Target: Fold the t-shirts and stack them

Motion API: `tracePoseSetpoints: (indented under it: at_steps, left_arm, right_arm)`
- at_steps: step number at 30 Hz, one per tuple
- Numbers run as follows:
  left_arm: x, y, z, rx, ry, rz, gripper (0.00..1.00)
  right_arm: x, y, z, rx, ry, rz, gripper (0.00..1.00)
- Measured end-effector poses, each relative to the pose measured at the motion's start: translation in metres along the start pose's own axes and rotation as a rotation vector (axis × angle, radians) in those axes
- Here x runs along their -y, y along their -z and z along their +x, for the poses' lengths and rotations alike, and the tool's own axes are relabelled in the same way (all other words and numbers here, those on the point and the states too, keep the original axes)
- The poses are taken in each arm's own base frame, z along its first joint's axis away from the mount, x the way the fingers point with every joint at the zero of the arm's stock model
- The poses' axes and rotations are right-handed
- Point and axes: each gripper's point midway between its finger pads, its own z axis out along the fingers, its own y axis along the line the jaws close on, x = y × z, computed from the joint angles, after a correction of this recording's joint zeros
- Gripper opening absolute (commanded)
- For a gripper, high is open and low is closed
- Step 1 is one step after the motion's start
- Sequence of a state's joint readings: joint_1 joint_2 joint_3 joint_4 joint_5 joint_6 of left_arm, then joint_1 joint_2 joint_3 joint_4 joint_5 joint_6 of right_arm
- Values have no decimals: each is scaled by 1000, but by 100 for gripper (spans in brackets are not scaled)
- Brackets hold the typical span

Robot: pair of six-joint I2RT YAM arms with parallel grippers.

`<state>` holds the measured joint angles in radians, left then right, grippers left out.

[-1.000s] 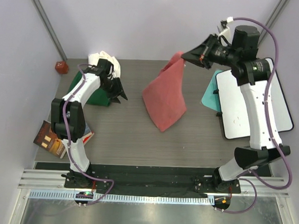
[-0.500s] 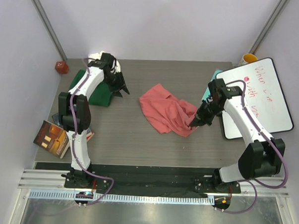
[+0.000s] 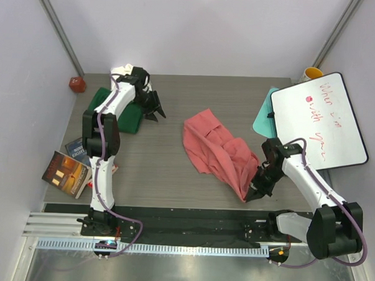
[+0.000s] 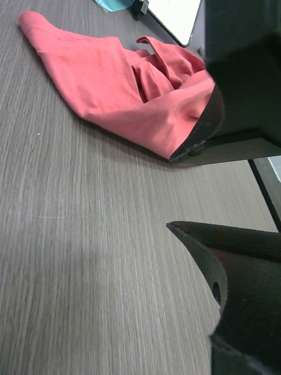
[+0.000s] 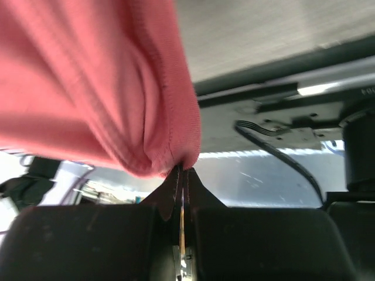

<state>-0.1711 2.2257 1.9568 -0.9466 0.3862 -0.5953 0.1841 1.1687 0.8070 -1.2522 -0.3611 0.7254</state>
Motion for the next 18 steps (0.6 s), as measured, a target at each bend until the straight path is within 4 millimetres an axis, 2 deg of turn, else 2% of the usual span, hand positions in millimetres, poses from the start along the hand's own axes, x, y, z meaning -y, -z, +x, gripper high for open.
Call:
tracePoseSetpoints:
  at_steps: [1,3,8,11,13,16,18]
  left_arm:
    - [0,0,1,-3,1,-1,43]
    - [0,0,1,-5,1,0,43]
    - [-4,-3,5,-17,4,-6,43]
    - [-7,-5,8,-29,7,-11,43]
    - [-7,-6,10,-34,9,-10,43]
    - [-5,-6,10,-39,10,2,43]
    - [-4,-6,11,-43,11,8,43]
  right_arm:
    - [7,-6,4,-21,-5,17,18]
    - [18,-14,12,-47,-4,36,28]
    - [26,-11,19,-52,17,52,31]
    - [16,8,7,22,42,49,33]
    - [1,29,-7,113,71,19,38]
    - [-23,67,-35,298,112,-27,39]
    - [-30,77,-50,361,122,-22,39]
